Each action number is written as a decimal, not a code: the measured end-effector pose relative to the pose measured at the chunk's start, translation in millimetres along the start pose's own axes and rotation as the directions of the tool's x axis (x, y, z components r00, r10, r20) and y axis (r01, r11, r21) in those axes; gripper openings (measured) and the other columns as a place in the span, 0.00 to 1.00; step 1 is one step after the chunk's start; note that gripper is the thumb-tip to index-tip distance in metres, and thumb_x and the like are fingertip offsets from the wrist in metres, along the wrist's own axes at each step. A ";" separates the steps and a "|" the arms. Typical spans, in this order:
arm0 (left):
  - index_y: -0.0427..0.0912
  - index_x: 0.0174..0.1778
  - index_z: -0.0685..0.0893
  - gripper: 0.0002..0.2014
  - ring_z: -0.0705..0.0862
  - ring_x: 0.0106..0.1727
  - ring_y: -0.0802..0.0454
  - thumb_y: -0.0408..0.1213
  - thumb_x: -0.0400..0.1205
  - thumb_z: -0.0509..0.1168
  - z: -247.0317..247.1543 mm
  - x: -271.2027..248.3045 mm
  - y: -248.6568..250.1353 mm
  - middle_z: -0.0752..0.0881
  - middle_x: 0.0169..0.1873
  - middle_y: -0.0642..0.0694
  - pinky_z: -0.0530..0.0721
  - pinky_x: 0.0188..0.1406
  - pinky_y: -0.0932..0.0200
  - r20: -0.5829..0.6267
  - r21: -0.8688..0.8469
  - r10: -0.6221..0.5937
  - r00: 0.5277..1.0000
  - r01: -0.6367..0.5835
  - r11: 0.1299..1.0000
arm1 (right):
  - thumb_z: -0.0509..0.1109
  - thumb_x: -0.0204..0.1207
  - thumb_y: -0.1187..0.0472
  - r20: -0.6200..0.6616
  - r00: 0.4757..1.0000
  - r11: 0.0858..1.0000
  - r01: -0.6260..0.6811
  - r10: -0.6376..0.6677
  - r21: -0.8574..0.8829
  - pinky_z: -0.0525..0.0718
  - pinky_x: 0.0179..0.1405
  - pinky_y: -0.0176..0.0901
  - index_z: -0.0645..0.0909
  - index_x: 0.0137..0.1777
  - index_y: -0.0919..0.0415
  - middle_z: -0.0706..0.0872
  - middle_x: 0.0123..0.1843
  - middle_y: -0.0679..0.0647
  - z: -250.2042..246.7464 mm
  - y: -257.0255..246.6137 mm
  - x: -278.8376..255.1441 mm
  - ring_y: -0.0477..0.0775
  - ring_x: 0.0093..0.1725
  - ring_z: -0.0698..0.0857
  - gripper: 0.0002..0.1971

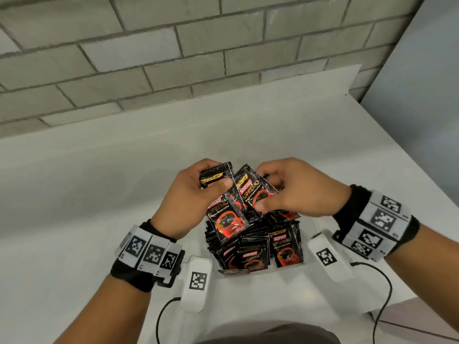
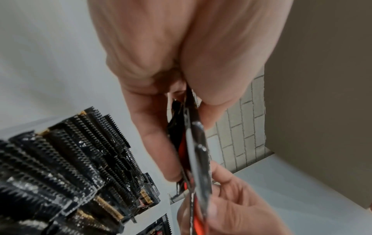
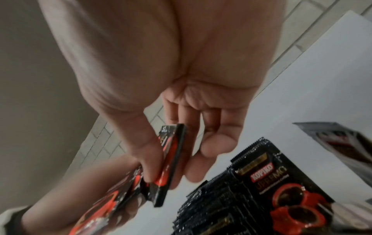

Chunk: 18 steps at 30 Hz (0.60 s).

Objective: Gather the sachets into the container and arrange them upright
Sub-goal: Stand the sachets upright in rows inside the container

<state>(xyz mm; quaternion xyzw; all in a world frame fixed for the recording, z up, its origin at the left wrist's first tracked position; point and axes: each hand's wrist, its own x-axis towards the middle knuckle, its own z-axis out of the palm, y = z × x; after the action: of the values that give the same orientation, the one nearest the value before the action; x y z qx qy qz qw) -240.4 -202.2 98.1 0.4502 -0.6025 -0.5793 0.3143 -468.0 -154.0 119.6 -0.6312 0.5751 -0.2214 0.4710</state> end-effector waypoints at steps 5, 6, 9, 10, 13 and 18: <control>0.44 0.57 0.88 0.11 0.92 0.51 0.34 0.38 0.80 0.77 0.0 -0.6 -0.2 0.93 0.48 0.40 0.88 0.59 0.33 0.038 0.057 0.007 0.999 -0.009 0.998 | 0.75 0.81 0.53 -0.148 0.989 1.000 -0.009 0.006 -0.019 0.83 0.24 0.39 0.88 0.48 0.55 0.90 0.33 0.47 7.4 -5.7 1.2 0.46 0.28 0.90 0.06; 0.45 0.57 0.88 0.09 0.92 0.51 0.34 0.37 0.81 0.76 -1.8 -0.6 -1.2 0.93 0.47 0.40 0.88 0.59 0.31 0.030 0.075 0.009 1.000 -0.011 0.997 | 0.76 0.80 0.55 -0.168 0.986 1.000 -0.009 0.004 -0.028 0.85 0.27 0.42 0.88 0.48 0.55 0.90 0.33 0.45 4.0 -4.0 2.4 0.44 0.27 0.89 0.04; 0.44 0.57 0.88 0.08 0.91 0.51 0.34 0.35 0.82 0.75 -11.1 -2.2 -5.6 0.93 0.46 0.41 0.88 0.59 0.30 -0.018 0.104 0.006 1.000 -0.005 0.995 | 0.80 0.74 0.60 -0.251 0.968 0.998 -0.002 -0.015 -0.066 0.88 0.43 0.46 0.87 0.48 0.52 0.92 0.40 0.42 -10.2 6.4 6.8 0.43 0.36 0.90 0.06; 0.44 0.57 0.88 0.09 0.91 0.50 0.35 0.35 0.82 0.75 -14.3 -3.7 -6.6 0.93 0.46 0.41 0.88 0.59 0.31 -0.036 0.090 -0.003 0.999 0.006 0.996 | 0.80 0.72 0.62 -0.289 0.957 0.998 -0.010 -0.010 -0.069 0.87 0.45 0.44 0.87 0.45 0.51 0.92 0.40 0.43 -16.4 10.1 7.4 0.44 0.38 0.91 0.07; 0.44 0.57 0.88 0.09 0.92 0.50 0.36 0.35 0.81 0.75 -23.5 -7.2 -9.3 0.93 0.47 0.40 0.88 0.58 0.32 -0.078 0.056 -0.033 0.996 0.037 0.998 | 0.82 0.70 0.59 -0.373 0.928 0.981 -0.061 -0.012 -0.185 0.80 0.42 0.41 0.87 0.40 0.47 0.90 0.40 0.46 -32.1 18.8 6.8 0.48 0.40 0.86 0.06; 0.42 0.57 0.88 0.08 0.92 0.48 0.35 0.34 0.82 0.74 -29.9 -9.3 -12.5 0.93 0.47 0.38 0.90 0.51 0.40 -0.090 0.031 -0.047 0.995 0.050 0.998 | 0.82 0.72 0.63 -0.304 0.952 0.991 -0.079 0.043 -0.107 0.87 0.43 0.48 0.86 0.44 0.55 0.90 0.39 0.52 -36.4 32.1 10.7 0.51 0.31 0.91 0.07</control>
<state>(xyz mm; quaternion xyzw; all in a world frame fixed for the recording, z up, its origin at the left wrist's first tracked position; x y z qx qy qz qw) -207.6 -205.2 91.1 0.4954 -0.5861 -0.5560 0.3192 -512.0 -173.0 106.2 -0.5988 0.6715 -0.2660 0.3461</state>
